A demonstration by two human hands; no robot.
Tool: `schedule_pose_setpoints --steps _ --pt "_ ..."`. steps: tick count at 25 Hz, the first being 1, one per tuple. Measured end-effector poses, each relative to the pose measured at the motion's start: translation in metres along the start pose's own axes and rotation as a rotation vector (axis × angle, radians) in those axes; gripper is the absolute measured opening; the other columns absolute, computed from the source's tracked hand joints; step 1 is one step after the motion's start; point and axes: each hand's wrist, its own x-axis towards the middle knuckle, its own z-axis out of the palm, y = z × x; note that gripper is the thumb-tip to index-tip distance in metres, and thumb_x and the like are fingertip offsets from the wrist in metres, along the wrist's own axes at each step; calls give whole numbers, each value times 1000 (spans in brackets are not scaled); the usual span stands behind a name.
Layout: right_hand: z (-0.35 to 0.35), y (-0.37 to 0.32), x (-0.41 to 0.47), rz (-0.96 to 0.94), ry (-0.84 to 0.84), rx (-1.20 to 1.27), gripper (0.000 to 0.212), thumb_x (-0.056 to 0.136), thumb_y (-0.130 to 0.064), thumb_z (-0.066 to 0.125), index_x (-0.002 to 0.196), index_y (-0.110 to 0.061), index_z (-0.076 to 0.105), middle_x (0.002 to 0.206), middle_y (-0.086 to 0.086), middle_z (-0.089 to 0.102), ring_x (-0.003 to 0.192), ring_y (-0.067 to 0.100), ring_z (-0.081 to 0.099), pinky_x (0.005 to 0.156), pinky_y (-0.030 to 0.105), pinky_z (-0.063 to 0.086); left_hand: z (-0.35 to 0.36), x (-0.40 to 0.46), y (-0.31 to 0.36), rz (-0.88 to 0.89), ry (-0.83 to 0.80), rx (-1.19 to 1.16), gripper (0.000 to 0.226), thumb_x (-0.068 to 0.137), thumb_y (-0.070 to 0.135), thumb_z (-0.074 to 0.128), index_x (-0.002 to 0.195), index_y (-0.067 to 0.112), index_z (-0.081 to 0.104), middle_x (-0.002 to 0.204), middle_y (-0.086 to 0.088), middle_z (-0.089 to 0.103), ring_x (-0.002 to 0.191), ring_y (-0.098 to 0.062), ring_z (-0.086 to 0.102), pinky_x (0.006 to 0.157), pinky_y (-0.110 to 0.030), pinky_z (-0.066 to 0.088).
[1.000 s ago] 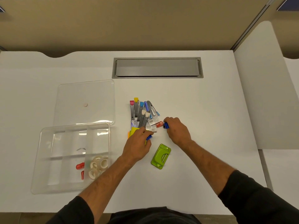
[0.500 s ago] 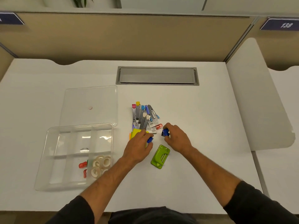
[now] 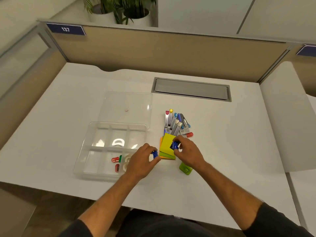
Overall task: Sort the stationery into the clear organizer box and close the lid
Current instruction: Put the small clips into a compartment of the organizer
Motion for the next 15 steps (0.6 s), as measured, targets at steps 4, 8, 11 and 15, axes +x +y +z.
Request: schedule_pose_setpoints --steps 4,8,11,15 --pt "25 -40 7 -48 13 41 30 81 -22 64 108 -31 52 101 -10 60 84 12 55 74 34 53 -35 -26 -48 -73 -17 -37 26 87 39 68 111 31 61 104 17 58 94 -6 57 80 -26 52" --pt "60 -79 14 -57 33 69 30 79 -20 62 106 -30 53 95 -13 60 81 10 54 72 32 51 -62 -35 -99 -86 -38 2 24 86 38 69 106 31 59 102 18 57 95 -5 55 78 -26 52" --pt "86 -101 13 -68 54 74 30 78 -22 62 106 -30 54 93 -15 60 79 9 54 70 30 49 -71 -38 -129 -72 -70 43 27 85 36 71 109 29 60 106 16 57 98 -5 51 79 -27 50" --pt "107 -118 9 -45 60 60 31 80 -21 65 108 -29 55 94 -11 59 82 7 51 69 20 41 -77 -41 -154 -41 -115 217 26 85 35 70 110 27 65 106 11 59 100 -12 51 84 -26 44"
